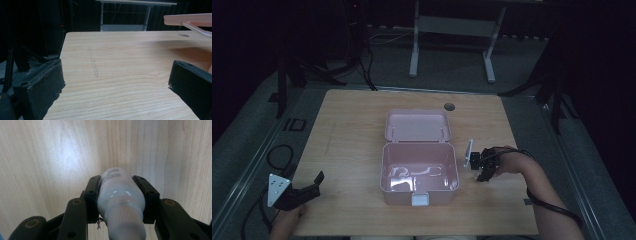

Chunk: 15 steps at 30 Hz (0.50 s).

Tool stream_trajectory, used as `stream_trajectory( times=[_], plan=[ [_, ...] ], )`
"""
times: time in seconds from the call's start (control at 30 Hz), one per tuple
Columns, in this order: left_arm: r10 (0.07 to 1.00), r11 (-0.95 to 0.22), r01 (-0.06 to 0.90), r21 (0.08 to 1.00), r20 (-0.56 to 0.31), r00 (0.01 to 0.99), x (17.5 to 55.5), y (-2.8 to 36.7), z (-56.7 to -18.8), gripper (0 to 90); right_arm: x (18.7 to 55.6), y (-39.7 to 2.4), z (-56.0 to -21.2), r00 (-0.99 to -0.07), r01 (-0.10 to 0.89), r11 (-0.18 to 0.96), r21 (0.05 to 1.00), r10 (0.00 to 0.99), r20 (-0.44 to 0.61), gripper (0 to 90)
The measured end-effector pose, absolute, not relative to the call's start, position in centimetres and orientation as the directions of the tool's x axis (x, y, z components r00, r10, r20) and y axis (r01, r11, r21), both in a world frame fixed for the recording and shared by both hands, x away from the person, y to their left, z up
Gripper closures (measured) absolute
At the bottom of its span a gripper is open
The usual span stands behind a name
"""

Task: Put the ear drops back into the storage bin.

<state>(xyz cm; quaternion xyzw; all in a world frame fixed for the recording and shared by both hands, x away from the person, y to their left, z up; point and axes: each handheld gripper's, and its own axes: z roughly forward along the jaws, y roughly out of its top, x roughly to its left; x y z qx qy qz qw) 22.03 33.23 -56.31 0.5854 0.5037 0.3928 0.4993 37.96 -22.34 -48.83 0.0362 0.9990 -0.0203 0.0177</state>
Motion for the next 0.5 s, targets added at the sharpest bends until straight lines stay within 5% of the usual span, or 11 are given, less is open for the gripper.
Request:
stream_trajectory(
  times=[0.5],
  plan=[
    [0.982, 0.004, 0.201, 0.980, -0.041, 0.182, 22.1, 33.2, -56.3, 0.4, 34.8, -22.6, -48.0, -0.993, -0.085, 0.992, -0.094, -0.092, -0.079, 59.4]
  ],
)
